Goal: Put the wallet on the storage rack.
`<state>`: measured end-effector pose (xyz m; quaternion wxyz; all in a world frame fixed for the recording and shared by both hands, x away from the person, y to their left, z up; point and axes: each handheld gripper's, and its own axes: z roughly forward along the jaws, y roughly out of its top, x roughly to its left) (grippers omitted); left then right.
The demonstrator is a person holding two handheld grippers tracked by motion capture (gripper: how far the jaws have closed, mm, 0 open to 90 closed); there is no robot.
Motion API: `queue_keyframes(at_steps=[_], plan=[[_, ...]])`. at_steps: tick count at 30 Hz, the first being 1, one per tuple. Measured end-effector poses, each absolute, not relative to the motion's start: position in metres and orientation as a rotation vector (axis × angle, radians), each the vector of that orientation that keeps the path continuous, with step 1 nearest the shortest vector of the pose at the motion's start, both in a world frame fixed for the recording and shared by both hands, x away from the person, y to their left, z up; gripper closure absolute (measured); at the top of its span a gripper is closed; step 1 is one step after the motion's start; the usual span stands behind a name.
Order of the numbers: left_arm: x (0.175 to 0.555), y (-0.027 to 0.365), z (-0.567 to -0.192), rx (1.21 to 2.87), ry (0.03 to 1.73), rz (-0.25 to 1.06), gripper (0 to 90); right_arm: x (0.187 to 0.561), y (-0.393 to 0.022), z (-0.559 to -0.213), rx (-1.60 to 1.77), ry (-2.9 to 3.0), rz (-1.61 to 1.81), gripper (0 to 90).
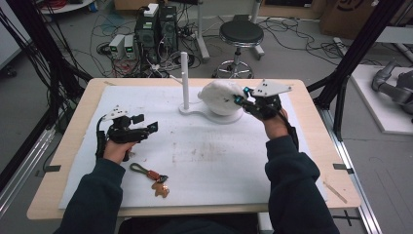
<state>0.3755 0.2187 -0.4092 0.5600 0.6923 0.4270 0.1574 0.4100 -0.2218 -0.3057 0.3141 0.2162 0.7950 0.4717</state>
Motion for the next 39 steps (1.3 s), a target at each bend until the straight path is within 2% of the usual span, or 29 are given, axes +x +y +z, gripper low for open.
queue_keyframes(at_steps=[5,10,27,28,30,34,39], plan=[[0.375,0.222,-0.411,1.625,1.020,0.388,21.2,0.433,-0.223,-0.292,0.560,2.083,1.109,76.5],[0.375,0.221,-0.412,1.629,1.017,0.384,21.2,0.449,-0.223,-0.294,0.547,2.091,0.987,76.4],[0.374,0.222,-0.416,1.641,1.030,0.371,21.2,0.485,-0.191,-0.343,0.493,2.246,0.718,74.0],[0.374,0.222,-0.416,1.643,1.031,0.370,21.2,0.486,-0.191,-0.344,0.505,2.249,0.726,71.1],[0.374,0.222,-0.417,1.643,1.033,0.370,21.2,0.487,-0.193,-0.342,0.605,2.243,0.810,59.0],[0.374,0.222,-0.416,1.646,1.033,0.369,21.2,0.484,-0.203,-0.333,0.725,2.218,1.054,55.3],[0.374,0.221,-0.417,1.645,1.032,0.364,21.2,0.485,-0.213,-0.329,0.927,2.159,1.368,66.6]])
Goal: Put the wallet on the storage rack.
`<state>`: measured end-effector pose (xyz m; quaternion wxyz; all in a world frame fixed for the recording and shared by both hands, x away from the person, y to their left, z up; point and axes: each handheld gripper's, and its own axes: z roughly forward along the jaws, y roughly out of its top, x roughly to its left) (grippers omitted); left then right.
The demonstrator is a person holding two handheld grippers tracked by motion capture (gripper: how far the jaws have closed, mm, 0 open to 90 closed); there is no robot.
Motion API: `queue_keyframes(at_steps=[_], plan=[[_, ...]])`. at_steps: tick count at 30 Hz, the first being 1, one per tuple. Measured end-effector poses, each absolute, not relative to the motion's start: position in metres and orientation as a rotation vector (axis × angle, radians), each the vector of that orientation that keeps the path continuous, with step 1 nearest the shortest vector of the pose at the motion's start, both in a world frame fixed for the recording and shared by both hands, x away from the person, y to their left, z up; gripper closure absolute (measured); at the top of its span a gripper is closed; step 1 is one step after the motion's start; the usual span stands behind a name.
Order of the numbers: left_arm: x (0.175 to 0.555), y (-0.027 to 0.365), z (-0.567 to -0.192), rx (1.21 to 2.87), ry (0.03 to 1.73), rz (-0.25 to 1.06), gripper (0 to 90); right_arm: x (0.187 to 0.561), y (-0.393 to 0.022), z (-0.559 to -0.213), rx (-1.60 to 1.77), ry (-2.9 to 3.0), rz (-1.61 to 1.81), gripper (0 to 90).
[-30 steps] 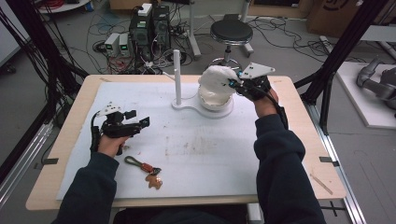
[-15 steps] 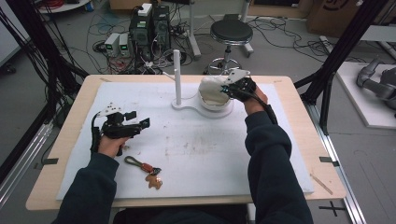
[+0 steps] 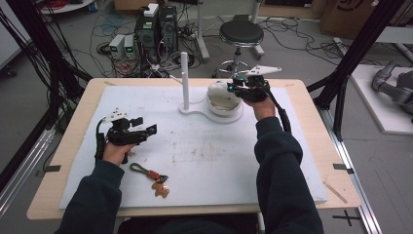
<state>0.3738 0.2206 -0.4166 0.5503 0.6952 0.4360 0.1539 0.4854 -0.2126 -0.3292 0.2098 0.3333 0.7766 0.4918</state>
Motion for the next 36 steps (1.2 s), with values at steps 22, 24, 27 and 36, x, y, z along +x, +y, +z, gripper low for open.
queue_keyframes(at_steps=[22,24,27,36], plan=[[0.372,0.221,-0.414,1.637,1.022,0.375,21.2,0.447,-0.234,-0.334,1.097,2.204,1.323,31.0],[0.371,0.221,-0.413,1.637,1.016,0.383,21.2,0.435,-0.242,-0.337,1.092,2.219,1.285,27.7],[0.370,0.221,-0.412,1.636,1.012,0.390,19.4,0.415,-0.257,-0.347,1.047,2.199,1.286,27.5],[0.365,0.220,-0.411,1.668,0.991,0.425,19.3,0.372,-0.297,-0.382,1.085,2.153,1.184,21.4]])
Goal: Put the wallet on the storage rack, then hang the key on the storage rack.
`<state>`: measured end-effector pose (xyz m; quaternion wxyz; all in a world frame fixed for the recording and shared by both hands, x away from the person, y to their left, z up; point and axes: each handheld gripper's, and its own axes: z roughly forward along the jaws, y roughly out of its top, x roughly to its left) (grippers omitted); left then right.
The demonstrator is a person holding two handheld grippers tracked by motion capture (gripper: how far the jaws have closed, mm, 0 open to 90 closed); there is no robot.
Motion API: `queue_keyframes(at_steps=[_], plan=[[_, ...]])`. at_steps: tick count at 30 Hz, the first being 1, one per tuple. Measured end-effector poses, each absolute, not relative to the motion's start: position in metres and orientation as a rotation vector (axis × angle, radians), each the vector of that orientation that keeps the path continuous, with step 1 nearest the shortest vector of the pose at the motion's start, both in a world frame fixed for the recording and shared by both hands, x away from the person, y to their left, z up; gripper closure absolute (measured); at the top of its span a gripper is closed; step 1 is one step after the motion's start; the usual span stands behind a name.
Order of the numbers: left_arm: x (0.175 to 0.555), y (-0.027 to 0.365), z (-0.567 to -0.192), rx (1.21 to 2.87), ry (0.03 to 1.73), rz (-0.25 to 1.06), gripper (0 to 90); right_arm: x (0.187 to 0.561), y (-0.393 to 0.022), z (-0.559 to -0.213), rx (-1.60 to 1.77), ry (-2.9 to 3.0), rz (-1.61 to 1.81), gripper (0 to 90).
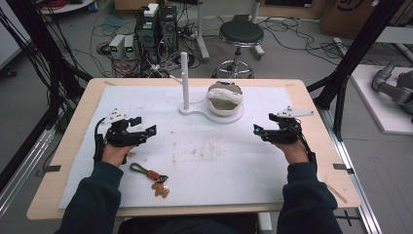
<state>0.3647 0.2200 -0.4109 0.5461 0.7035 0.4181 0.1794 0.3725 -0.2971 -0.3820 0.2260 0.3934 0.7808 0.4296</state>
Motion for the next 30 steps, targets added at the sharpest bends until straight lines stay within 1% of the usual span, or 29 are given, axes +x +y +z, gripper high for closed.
queue_keyframes(at_steps=[3,6,18,30], plan=[[0.364,0.222,-0.410,1.661,0.992,0.435,19.3,0.367,-0.303,-0.392,1.100,2.166,1.161,21.2],[0.363,0.224,-0.409,1.645,0.991,0.437,19.4,0.367,-0.306,-0.394,1.124,2.161,1.156,21.2],[0.362,0.226,-0.410,1.646,1.003,0.440,19.5,0.363,-0.313,-0.390,1.150,2.102,1.193,21.2],[0.362,0.227,-0.409,1.643,0.989,0.392,19.5,0.363,-0.312,-0.393,1.168,2.104,1.191,21.2]])
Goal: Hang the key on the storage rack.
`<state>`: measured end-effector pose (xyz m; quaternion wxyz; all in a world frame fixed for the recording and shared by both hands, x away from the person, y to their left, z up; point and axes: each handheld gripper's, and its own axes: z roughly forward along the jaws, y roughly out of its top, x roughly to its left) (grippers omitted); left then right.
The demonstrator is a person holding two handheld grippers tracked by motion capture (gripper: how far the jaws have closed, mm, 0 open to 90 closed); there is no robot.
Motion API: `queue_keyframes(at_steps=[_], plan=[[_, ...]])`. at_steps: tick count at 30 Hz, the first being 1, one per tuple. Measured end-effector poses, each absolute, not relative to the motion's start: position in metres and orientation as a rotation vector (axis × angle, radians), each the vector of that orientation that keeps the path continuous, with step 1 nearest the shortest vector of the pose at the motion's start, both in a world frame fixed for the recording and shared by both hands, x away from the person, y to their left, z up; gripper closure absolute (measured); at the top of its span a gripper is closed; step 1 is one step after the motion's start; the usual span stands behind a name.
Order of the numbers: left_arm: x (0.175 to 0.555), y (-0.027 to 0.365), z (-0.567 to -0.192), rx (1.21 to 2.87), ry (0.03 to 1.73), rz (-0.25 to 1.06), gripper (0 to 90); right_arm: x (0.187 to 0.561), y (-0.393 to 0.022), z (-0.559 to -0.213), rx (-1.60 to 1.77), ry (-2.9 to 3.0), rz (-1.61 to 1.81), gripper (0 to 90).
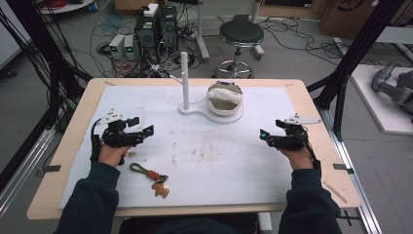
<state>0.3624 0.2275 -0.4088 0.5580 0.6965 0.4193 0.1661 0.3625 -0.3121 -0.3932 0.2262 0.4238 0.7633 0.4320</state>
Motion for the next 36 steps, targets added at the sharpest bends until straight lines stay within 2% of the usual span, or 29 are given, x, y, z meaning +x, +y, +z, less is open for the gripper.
queue_keyframes(at_steps=[9,16,20,24,26,29,36], plan=[[0.358,0.228,-0.402,1.687,0.999,0.392,19.5,0.362,-0.306,-0.395,1.140,2.134,1.202,21.4],[0.332,0.244,-0.393,1.719,1.035,0.401,19.4,0.361,-0.305,-0.394,1.129,2.143,1.215,21.4],[0.318,0.252,-0.400,1.807,1.041,0.383,19.7,0.363,-0.305,-0.396,1.131,2.146,1.213,21.4],[0.310,0.257,-0.414,1.900,1.044,0.329,28.7,0.363,-0.304,-0.396,1.131,2.148,1.208,21.4],[0.307,0.262,-0.426,1.930,1.048,0.264,36.5,0.363,-0.303,-0.396,1.130,2.150,1.206,21.4],[0.306,0.262,-0.435,2.017,1.046,0.203,41.5,0.363,-0.302,-0.397,1.131,2.156,1.203,21.4],[0.305,0.258,-0.438,2.132,1.004,0.196,56.2,0.363,-0.302,-0.397,1.132,2.159,1.192,21.5]])
